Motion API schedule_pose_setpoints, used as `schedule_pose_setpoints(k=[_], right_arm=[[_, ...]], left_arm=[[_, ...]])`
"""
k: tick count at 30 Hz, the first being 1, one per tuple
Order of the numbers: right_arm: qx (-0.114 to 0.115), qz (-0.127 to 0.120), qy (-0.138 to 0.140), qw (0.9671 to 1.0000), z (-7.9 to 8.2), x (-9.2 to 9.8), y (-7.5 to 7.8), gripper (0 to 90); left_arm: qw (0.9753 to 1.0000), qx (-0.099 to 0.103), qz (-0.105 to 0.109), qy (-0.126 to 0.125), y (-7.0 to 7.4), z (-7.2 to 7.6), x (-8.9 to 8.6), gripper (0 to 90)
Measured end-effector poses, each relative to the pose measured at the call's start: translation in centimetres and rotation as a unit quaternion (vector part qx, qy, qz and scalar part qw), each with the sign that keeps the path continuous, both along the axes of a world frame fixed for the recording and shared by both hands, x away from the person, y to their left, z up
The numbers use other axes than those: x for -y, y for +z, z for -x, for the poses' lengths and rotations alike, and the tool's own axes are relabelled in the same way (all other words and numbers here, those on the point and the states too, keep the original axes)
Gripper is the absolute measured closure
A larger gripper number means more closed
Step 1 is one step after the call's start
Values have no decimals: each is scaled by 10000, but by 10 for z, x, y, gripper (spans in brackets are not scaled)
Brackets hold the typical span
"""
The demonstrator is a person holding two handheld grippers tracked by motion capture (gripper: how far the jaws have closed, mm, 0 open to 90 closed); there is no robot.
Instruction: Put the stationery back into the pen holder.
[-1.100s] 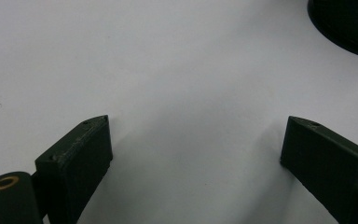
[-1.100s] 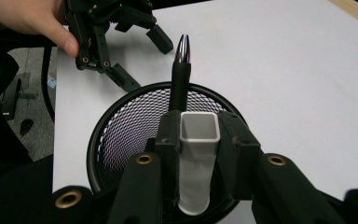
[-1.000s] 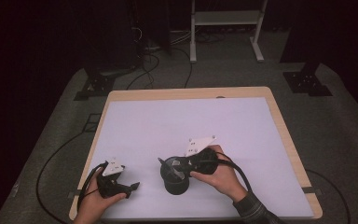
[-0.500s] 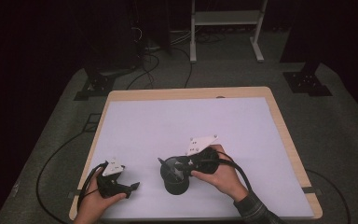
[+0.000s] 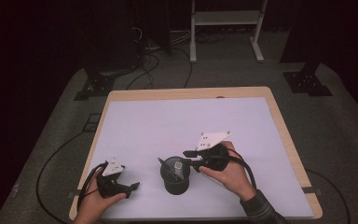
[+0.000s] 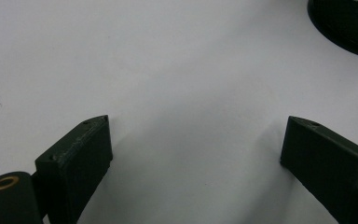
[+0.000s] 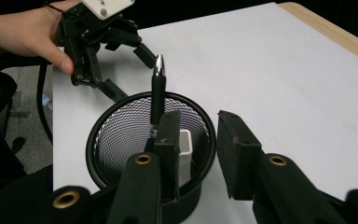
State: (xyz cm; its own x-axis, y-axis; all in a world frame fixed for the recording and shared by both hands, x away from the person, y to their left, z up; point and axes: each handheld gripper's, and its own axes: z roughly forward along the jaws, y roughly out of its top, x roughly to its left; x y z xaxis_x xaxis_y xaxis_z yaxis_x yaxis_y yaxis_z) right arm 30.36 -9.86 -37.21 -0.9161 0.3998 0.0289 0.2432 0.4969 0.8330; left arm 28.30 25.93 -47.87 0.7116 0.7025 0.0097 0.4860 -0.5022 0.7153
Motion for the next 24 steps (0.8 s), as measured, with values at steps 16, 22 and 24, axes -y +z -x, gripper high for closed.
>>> schedule_pose_setpoints(k=[16, 22, 24], right_arm=[[-47, -47, -297, 9995, -3, 29, 1, 693], [-111, -29, -419, 9991, -3, 41, -2, 691], [-175, -30, -444, 9989, -3, 44, -3, 692]], left_arm=[[10000, 7, 6, 2, 0, 0, 0, 79], [10000, 11, 4, 4, 0, 0, 0, 79], [10000, 8, 3, 3, 0, 0, 0, 79]])
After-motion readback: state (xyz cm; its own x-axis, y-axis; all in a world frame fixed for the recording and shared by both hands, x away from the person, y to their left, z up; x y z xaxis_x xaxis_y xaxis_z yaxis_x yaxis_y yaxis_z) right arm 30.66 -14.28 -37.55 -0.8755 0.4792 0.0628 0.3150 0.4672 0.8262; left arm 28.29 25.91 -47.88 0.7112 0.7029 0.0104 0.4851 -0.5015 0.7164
